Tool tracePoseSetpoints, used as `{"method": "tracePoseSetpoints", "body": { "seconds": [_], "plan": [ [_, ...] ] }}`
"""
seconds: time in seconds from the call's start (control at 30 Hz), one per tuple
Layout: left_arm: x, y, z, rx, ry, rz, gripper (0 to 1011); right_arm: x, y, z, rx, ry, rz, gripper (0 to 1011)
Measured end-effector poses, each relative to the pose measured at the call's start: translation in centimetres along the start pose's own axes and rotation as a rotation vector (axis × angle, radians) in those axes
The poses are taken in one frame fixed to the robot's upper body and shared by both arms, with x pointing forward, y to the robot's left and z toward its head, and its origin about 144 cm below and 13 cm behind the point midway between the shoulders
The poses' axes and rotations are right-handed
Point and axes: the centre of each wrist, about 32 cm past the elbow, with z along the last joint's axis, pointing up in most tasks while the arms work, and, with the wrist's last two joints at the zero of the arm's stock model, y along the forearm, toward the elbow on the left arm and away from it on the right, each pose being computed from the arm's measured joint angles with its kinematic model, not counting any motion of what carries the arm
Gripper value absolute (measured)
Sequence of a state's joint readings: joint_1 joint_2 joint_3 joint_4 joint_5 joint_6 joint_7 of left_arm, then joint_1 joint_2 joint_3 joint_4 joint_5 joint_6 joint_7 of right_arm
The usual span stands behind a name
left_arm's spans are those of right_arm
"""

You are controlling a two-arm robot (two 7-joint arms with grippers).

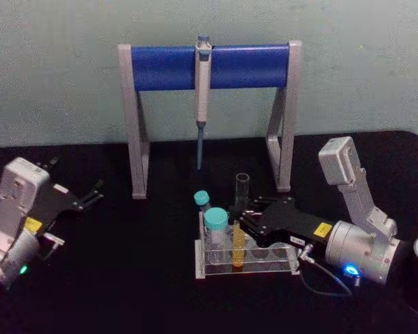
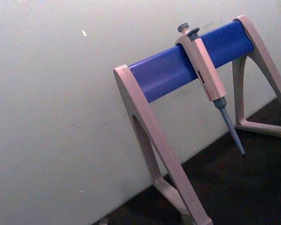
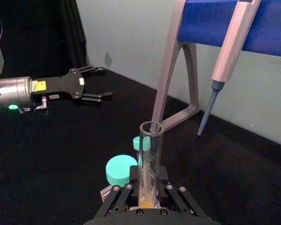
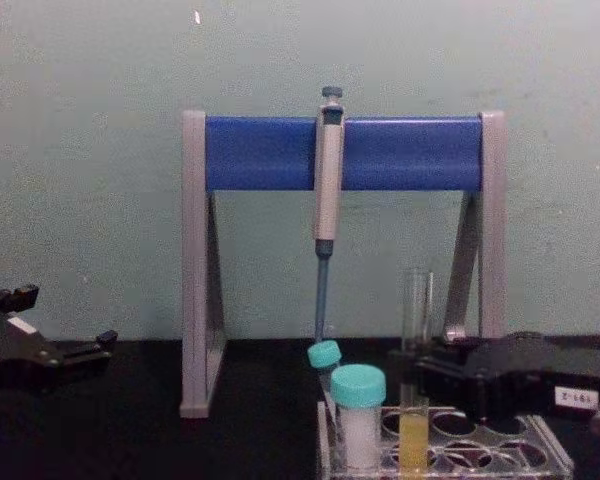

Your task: Pick up the test tube from the test tube rack, shake it, then place it back into the test tube rack.

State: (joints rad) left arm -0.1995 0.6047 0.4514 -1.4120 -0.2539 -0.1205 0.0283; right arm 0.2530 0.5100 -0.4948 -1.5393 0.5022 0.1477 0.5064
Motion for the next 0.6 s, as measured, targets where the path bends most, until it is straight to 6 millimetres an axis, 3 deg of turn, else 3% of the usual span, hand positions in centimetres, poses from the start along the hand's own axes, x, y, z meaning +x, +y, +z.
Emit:
{"method": "tracePoseSetpoints", "body": {
  "seconds": [0.6],
  "plan": [
    [0.00, 0.00, 0.00, 0.000, 0.000, 0.000, 1001, -0.01, 0.04, 0.02, -0.002, -0.002, -0.002, 250]
  ]
}}
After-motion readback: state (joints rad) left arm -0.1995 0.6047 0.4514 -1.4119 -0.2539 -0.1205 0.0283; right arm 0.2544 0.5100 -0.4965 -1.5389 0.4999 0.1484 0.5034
